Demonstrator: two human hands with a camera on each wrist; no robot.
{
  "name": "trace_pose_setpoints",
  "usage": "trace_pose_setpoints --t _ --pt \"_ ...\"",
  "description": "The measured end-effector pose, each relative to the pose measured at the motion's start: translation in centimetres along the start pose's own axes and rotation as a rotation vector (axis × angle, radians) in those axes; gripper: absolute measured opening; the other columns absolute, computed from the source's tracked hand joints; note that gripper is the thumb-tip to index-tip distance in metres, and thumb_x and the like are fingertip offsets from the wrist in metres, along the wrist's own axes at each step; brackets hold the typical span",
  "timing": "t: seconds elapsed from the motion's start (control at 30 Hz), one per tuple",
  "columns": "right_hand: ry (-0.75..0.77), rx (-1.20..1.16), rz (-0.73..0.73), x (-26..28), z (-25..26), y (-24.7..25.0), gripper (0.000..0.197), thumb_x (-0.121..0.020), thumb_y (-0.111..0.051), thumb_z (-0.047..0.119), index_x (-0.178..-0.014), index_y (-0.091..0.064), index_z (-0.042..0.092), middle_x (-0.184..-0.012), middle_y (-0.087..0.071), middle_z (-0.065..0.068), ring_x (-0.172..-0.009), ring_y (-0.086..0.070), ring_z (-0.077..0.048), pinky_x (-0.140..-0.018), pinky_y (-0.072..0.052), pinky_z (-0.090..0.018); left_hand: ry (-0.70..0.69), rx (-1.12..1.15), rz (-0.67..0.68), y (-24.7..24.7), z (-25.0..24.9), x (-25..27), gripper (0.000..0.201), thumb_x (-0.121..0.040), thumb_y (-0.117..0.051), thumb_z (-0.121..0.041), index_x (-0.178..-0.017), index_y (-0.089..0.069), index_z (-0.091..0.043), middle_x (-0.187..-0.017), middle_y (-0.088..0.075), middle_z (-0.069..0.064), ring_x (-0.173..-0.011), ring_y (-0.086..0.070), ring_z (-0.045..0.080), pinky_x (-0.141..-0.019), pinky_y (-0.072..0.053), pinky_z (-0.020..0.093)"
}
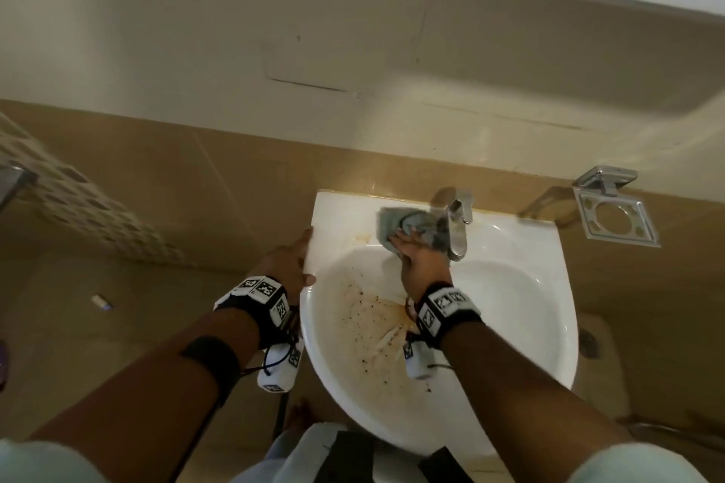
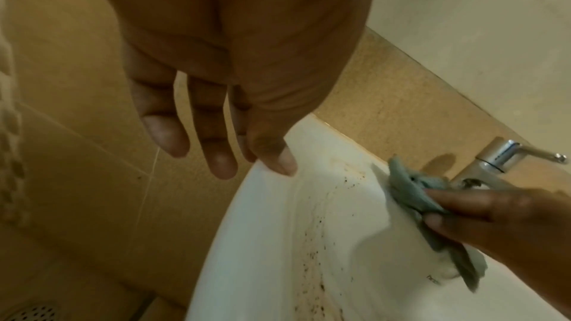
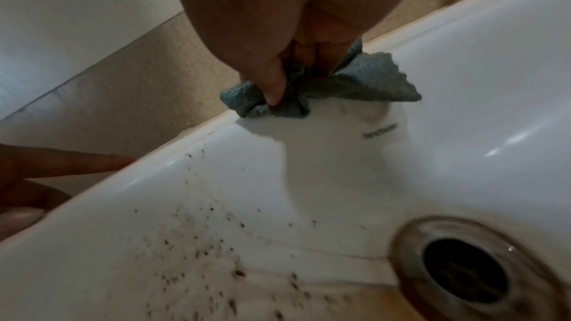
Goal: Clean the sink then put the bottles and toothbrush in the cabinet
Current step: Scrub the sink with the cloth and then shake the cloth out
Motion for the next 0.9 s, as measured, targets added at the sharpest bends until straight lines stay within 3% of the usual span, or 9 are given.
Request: trace_pose_setpoints --t 0.2,0.33,0.43,0.57,0.63,0.7,0.77,0.83,0.9 --pt "-0.117 0.034 0.001 -4.7 4.1 -0.6 0.053 -0.102 -0.039 0.006 -0.152 -0.036 0.024 -0.163 -0.024 0.002 -0.152 -0.016 -0.02 -0.125 -0.01 -0.034 -0.055 0.016 -0.014 -0.2 1.0 -0.5 0.093 -0.09 -0.067 -0.025 -0.152 -0.003 -0.052 -0.123 -0.066 0.0 -0.113 -0.062 0.024 -0.107 -0.045 0.046" --pt "0.222 0.107 0.275 -1.5 5.9 -3.2 0.067 -0.096 -0.033 -0.01 -0.154 -0.031 0.022 -0.164 -0.017 0.005 -0.153 -0.005 -0.019 -0.126 -0.005 -0.039 -0.066 -0.006 -0.03 0.2 0.7 -0.1 0.087 -0.093 -0.065 -0.029 -0.152 -0.007 -0.052 -0.127 -0.065 0.001 -0.117 -0.061 0.025 -0.106 -0.045 0.046" --pt "0.309 0.132 0.289 -2.0 2.0 -2.1 0.062 -0.095 -0.04 -0.011 -0.144 -0.05 0.025 -0.159 -0.032 0.009 -0.152 -0.015 -0.016 -0.126 -0.005 -0.038 -0.073 -0.072 0.003 0.2 0.6 -0.1 0.095 -0.09 -0.067 -0.027 -0.154 -0.001 -0.047 -0.139 -0.059 0.001 -0.126 -0.056 0.024 -0.109 -0.043 0.046" --pt "0.005 -0.077 0.016 -3.1 1.2 -0.5 0.05 -0.095 -0.047 -0.008 -0.133 -0.062 0.02 -0.15 -0.048 0.003 -0.146 -0.034 -0.017 -0.117 -0.011 -0.019 -0.084 -0.068 0.023 0.1 0.3 -0.1 0.094 -0.092 -0.065 -0.022 -0.156 0.001 -0.041 -0.144 -0.055 0.003 -0.13 -0.052 0.026 -0.112 -0.04 0.047" --pt "-0.16 -0.186 -0.075 -4.1 2.8 -2.1 0.049 -0.094 -0.048 -0.008 -0.134 -0.061 0.017 -0.152 -0.045 -0.002 -0.148 -0.03 -0.022 -0.121 -0.014 -0.024 -0.082 -0.048 0.025 0.1 0.3 -0.2 0.094 -0.092 -0.065 -0.021 -0.156 0.0 -0.041 -0.145 -0.053 0.004 -0.132 -0.051 0.027 -0.113 -0.039 0.048" --pt "-0.134 -0.068 0.193 -4.8 4.4 -4.4 0.058 -0.099 -0.043 -0.002 -0.15 -0.038 0.026 -0.164 -0.018 0.001 -0.153 -0.004 -0.023 -0.125 -0.004 -0.04 -0.085 -0.051 0.015 0.1 0.4 -0.3 0.093 -0.092 -0.066 -0.023 -0.156 0.0 -0.042 -0.144 -0.055 0.004 -0.131 -0.052 0.027 -0.112 -0.039 0.048" --pt "0.044 0.072 0.389 -4.7 4.2 -4.6 0.063 -0.101 -0.039 -0.001 -0.156 -0.023 0.025 -0.166 -0.007 0.0 -0.153 0.004 -0.023 -0.124 0.005 -0.043 -0.093 -0.065 0.0 0.1 0.6 -0.3 0.092 -0.092 -0.065 -0.025 -0.155 0.0 -0.044 -0.14 -0.058 0.003 -0.127 -0.054 0.027 -0.11 -0.042 0.047" --pt "0.25 0.081 0.325 -3.9 3.1 -2.4 0.054 -0.097 -0.049 -0.005 -0.147 -0.046 0.017 -0.159 -0.033 -0.003 -0.151 -0.019 -0.023 -0.125 -0.008 -0.04 -0.096 -0.05 -0.011 0.1 0.6 -0.1 0.089 -0.094 -0.062 -0.027 -0.154 0.0 -0.048 -0.134 -0.062 0.0 -0.123 -0.057 0.024 -0.108 -0.044 0.046" --pt "0.212 -0.012 0.2 -3.2 1.3 0.0 0.043 -0.094 -0.059 -0.002 -0.133 -0.062 0.016 -0.148 -0.05 0.0 -0.145 -0.036 -0.022 -0.123 -0.017 -0.03 -0.096 -0.043 -0.02 0.1 0.6 0.0 0.087 -0.094 -0.06 -0.026 -0.154 -0.001 -0.048 -0.133 -0.062 -0.001 -0.122 -0.057 0.023 -0.108 -0.044 0.045"
Point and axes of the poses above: each hand's wrist, its own x-axis away from the middle knuckle, its own y-axis out of the back of the hand, z = x × y, the point moved 3 cm from there along -x, towards the middle knuckle
